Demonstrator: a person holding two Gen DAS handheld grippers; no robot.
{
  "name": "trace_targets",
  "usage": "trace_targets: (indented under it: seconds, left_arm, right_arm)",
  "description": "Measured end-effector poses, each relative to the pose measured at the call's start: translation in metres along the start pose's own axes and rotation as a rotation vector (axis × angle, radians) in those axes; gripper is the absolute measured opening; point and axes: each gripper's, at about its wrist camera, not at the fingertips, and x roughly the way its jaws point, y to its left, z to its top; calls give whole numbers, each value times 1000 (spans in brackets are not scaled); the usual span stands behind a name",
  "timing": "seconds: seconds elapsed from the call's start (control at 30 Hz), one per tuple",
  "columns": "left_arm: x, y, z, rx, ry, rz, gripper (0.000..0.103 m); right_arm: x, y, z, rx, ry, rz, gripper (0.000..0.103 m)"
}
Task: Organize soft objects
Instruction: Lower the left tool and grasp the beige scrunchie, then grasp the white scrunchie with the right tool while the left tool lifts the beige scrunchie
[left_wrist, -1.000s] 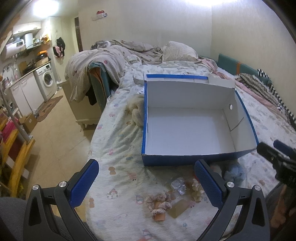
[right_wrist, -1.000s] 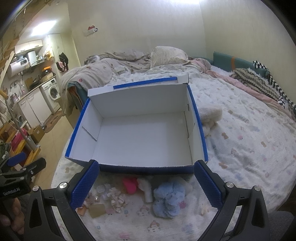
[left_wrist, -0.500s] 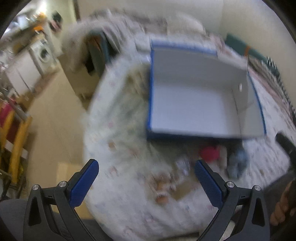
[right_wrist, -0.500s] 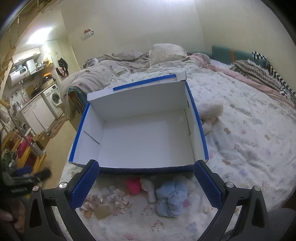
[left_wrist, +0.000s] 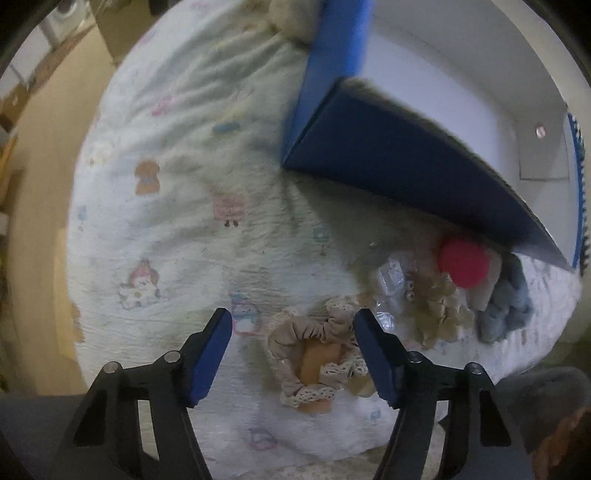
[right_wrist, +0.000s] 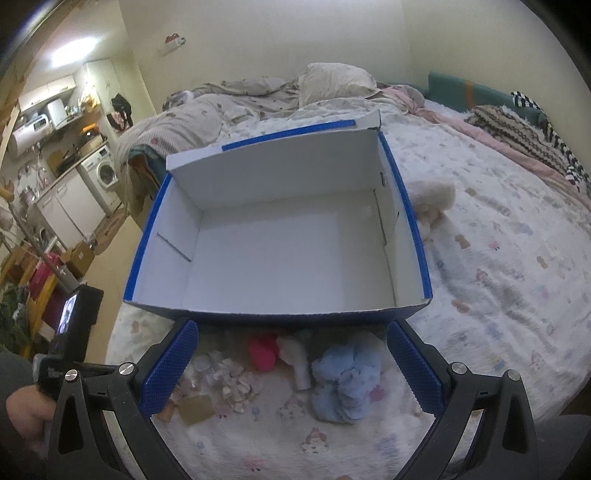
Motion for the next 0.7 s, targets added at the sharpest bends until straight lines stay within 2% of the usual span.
trace_targets:
  seconds: [0.07,0.1,0.13,0.17,0.2,0.23,0.3,0.53,0.7]
  left_arm:
    - [6,3,-2,-25,34,-53,60]
    - [9,2,-3,-29,49,-80,48]
    - [12,3,-3,-29,59,-99,42]
    - [14,3,-4,-28,62,-102,34]
    - [13,3,-5,-32,55,-96,20]
    - [10,4,-6,-38,42,-94,13]
    - [3,4,-5,-40,23,-107,12]
    - [-51,-7,-9,8,-124,-167,11]
    - [-77,3,-10,18,-222,-118,11]
  right_arm:
    - [1,0,-1,1,5,2,103]
    - [1,0,-1,2,5,2,103]
    - [2,0,-2,1,6,2,103]
    - [2,1,-2,-1,8,3,103]
    - [3,1,-2,-2,12,5,103]
    - [5,2,-2,-4,16,7,103]
    - [7,4,-2,-14,23,8,103]
    - [9,9,-5,-31,37,2,103]
    - [14,9,-5,-29,69,17,103]
